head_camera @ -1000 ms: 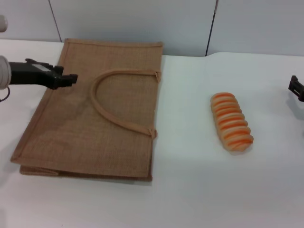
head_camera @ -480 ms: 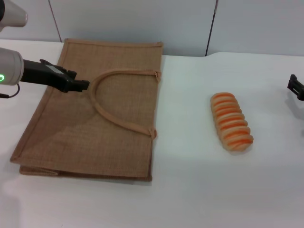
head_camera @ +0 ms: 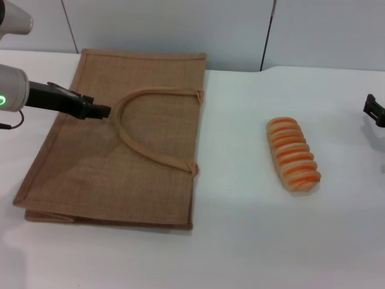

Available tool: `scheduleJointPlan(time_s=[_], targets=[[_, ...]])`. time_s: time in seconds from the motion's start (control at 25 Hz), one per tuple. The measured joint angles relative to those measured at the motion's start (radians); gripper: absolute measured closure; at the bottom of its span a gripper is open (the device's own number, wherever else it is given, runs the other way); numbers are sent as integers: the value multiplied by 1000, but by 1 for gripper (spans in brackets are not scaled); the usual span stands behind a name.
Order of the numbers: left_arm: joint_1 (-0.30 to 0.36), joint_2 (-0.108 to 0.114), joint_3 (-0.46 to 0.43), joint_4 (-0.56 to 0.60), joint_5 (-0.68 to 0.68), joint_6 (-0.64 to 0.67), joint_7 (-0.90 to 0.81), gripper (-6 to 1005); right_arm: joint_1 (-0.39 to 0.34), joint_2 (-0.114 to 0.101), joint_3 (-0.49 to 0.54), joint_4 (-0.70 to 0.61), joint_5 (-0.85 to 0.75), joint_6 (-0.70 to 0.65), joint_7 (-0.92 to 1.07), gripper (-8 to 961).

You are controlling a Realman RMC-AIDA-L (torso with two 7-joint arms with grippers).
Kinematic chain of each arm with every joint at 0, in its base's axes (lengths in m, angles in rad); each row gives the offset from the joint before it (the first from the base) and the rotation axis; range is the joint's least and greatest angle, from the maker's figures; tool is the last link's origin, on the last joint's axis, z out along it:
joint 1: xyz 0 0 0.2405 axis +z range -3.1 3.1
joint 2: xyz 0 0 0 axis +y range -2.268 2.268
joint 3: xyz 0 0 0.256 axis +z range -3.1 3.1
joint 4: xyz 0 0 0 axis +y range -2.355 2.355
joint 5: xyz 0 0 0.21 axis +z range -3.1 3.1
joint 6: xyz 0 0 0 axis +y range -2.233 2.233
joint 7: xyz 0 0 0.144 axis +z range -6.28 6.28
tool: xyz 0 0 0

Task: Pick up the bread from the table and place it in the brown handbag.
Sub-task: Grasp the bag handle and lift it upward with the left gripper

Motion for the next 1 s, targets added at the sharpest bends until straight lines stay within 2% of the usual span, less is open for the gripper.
scheduleJointPlan(time_s=[0.2, 0.44, 0.68, 1.0], targets=[[-3, -1, -7, -14, -2, 10, -18, 478, 3, 0, 0, -9, 0, 14, 2, 73], [-26, -21, -73, -57, 14, 34, -32, 478, 9, 1, 0, -20, 0, 26, -2, 73], [-69, -11, -75, -107, 68, 49, -86, 478, 9, 2, 0, -28, 0, 27, -4, 73], [-88, -7, -77, -148, 81, 78, -108, 478, 9, 3, 0, -29, 0, 29, -3, 73]])
